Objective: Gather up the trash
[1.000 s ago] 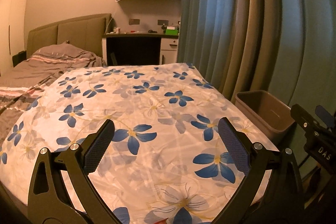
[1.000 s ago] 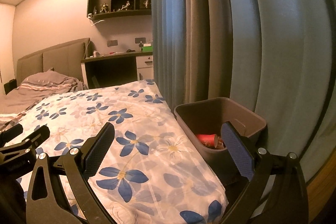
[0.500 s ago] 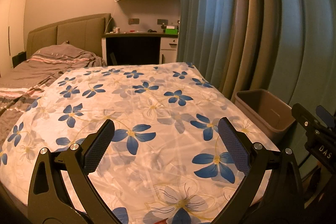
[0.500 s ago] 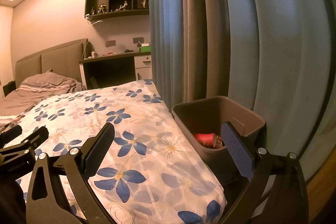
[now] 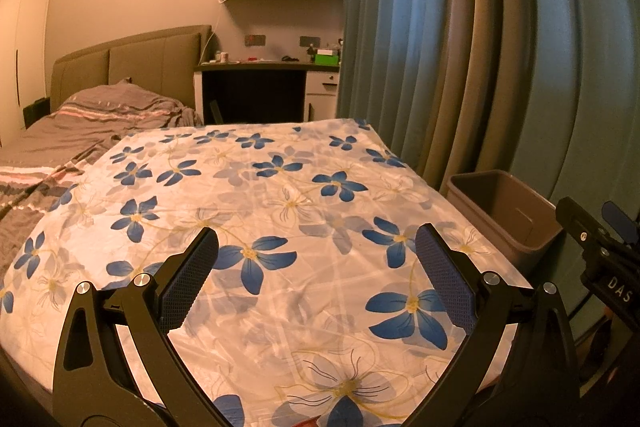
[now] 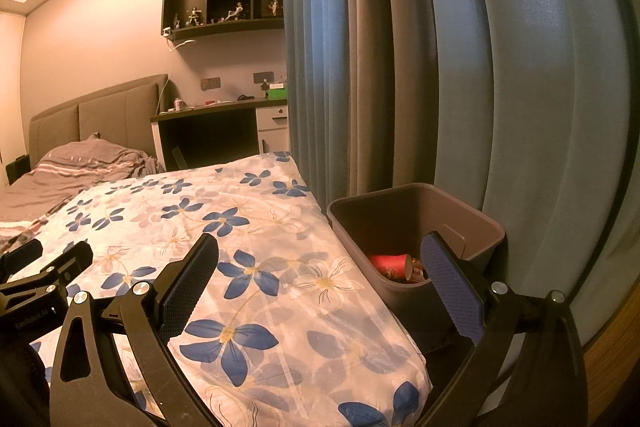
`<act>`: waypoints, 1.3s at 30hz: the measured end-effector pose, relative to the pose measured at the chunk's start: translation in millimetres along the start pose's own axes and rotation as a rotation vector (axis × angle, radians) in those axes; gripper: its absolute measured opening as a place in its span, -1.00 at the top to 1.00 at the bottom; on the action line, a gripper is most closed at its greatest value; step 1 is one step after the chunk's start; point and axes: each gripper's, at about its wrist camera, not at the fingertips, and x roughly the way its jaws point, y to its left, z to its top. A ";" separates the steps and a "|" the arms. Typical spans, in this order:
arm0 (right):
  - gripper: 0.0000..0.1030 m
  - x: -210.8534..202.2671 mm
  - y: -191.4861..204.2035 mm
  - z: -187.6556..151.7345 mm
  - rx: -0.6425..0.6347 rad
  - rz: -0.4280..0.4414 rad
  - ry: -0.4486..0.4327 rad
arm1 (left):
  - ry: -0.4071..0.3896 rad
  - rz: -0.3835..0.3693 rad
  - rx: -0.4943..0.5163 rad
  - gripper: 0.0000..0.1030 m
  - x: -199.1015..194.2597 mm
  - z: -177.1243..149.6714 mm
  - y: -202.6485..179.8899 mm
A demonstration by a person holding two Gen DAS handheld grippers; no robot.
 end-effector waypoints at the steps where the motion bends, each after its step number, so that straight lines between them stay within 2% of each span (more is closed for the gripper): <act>1: -0.89 0.1 0.4 0.1 0.000 -0.001 -0.001 | 0.000 0.000 0.000 -0.89 0.0 0.0 -0.9; 25: -0.89 0.3 -1.2 0.7 0.002 0.001 0.001 | 0.000 0.001 -0.001 -0.89 -0.2 0.3 -0.5; 31: -0.89 0.2 -0.9 0.8 0.001 0.000 0.001 | -0.022 -0.013 0.009 -0.88 -2.2 -2.4 -4.0; 33: -0.89 0.4 -1.1 -0.1 0.002 0.001 0.002 | -0.029 -0.017 0.020 -0.51 -2.4 -3.7 -5.2; 35: -0.89 -0.4 -1.9 -0.9 0.003 0.001 0.003 | -0.012 -0.020 0.024 -0.46 0.5 -4.6 -4.6; 39: -0.89 -0.4 -2.0 -2.2 0.003 0.000 -0.004 | -0.007 -0.034 0.009 -0.49 -0.2 -4.8 -1.5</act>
